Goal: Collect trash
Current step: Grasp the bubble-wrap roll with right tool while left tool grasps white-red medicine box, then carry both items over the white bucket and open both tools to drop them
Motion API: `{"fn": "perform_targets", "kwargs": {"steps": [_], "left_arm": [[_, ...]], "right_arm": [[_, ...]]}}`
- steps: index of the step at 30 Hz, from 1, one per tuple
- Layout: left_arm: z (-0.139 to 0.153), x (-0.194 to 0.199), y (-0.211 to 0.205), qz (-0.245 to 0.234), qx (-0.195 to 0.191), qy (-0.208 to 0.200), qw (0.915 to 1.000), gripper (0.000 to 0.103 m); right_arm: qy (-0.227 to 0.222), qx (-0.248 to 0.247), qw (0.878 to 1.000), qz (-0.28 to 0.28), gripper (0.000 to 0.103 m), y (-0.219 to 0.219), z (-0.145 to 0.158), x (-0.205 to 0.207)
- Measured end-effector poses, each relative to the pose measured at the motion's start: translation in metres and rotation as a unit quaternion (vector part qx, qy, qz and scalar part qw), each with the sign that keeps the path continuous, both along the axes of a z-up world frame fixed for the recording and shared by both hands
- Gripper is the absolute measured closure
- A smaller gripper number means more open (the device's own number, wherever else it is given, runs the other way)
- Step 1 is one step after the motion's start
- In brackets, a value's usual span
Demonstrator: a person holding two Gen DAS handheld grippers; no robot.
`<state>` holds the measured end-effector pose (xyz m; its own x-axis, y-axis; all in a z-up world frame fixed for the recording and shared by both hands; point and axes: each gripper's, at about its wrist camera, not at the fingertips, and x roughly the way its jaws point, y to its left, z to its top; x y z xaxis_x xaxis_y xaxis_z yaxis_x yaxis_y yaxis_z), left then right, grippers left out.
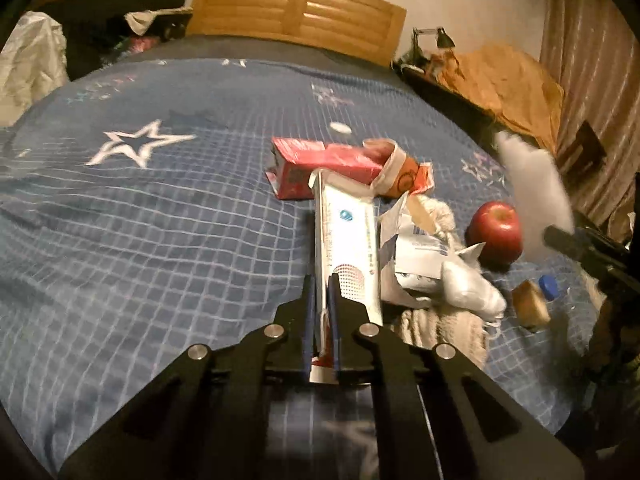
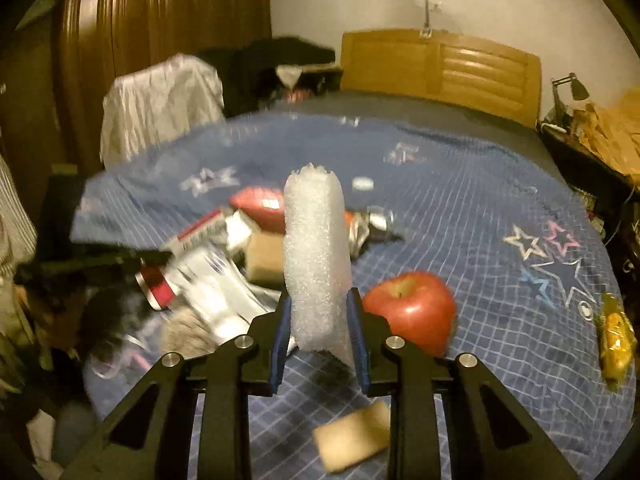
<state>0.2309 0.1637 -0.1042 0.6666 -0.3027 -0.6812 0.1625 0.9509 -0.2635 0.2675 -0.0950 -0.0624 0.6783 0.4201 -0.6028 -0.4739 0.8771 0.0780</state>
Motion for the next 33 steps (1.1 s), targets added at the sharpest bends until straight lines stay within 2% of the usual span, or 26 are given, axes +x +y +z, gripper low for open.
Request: {"fn": "perform_targets", "kwargs": {"steps": [4, 7, 10, 13, 14, 16, 17, 18, 20, 23, 25, 27, 28, 29, 33], "left_arm": [[0.014, -0.026, 0.017, 0.020, -0.007, -0.003, 0.9998, 0.098], [0.015, -0.037, 0.035, 0.030, 0.001, 0.005, 0.9995, 0.098], [0.002, -0.040, 0.046, 0.046, 0.033, 0.026, 0.9981, 0.096], [-0.014, -0.042, 0.051, 0.063, 0.065, 0.040, 0.9951, 0.089], [-0.013, -0.042, 0.050, 0.064, 0.071, 0.035, 0.9948, 0.086], [-0.001, -0.048, 0.049, 0.068, 0.072, 0.011, 0.9950, 0.066], [0.006, -0.051, 0.049, 0.072, 0.072, -0.005, 0.9948, 0.048], [0.016, -0.054, 0.048, 0.077, 0.073, -0.026, 0.9940, 0.037], [0.029, -0.056, 0.041, 0.072, 0.078, -0.052, 0.9929, 0.032], [0.022, -0.045, 0.017, 0.052, 0.121, -0.038, 0.9905, 0.027], [0.009, -0.036, 0.006, 0.048, 0.151, -0.021, 0.9872, 0.027], [-0.007, -0.027, 0.005, 0.051, 0.156, 0.005, 0.9864, 0.029], [-0.017, -0.021, 0.006, 0.057, 0.161, 0.022, 0.9851, 0.037], [-0.024, -0.018, 0.009, 0.064, 0.164, 0.035, 0.9837, 0.054], [-0.016, -0.028, 0.015, 0.089, 0.150, 0.016, 0.9846, 0.058]], "right_arm": [[-0.007, 0.016, 1.000, -0.011, 0.074, -0.025, 0.021, -0.036], [0.005, 0.020, 0.999, -0.029, 0.074, -0.048, 0.025, -0.066], [0.029, 0.010, 0.998, -0.048, 0.074, -0.071, 0.016, -0.096], [0.064, 0.001, 0.995, -0.072, 0.074, -0.090, -0.005, -0.120], [0.075, 0.001, 0.994, -0.080, 0.074, -0.096, -0.011, -0.124], [0.086, 0.002, 0.992, -0.094, 0.074, -0.105, -0.021, -0.130], [0.088, 0.005, 0.991, -0.098, 0.074, -0.107, -0.025, -0.133], [0.091, 0.012, 0.991, -0.102, 0.074, -0.111, -0.027, -0.136], [0.094, 0.020, 0.990, -0.103, 0.074, -0.114, -0.030, -0.140], [0.095, 0.020, 0.990, -0.099, 0.074, -0.107, -0.034, -0.142], [0.095, 0.022, 0.991, -0.094, 0.074, -0.104, -0.034, -0.145], [0.097, 0.022, 0.991, -0.092, 0.074, -0.103, -0.034, -0.145], [0.099, 0.022, 0.991, -0.092, 0.074, -0.103, -0.034, -0.143], [0.100, 0.023, 0.990, -0.093, 0.074, -0.102, -0.035, -0.143], [0.097, 0.030, 0.990, -0.100, 0.074, -0.104, -0.035, -0.143]]}}
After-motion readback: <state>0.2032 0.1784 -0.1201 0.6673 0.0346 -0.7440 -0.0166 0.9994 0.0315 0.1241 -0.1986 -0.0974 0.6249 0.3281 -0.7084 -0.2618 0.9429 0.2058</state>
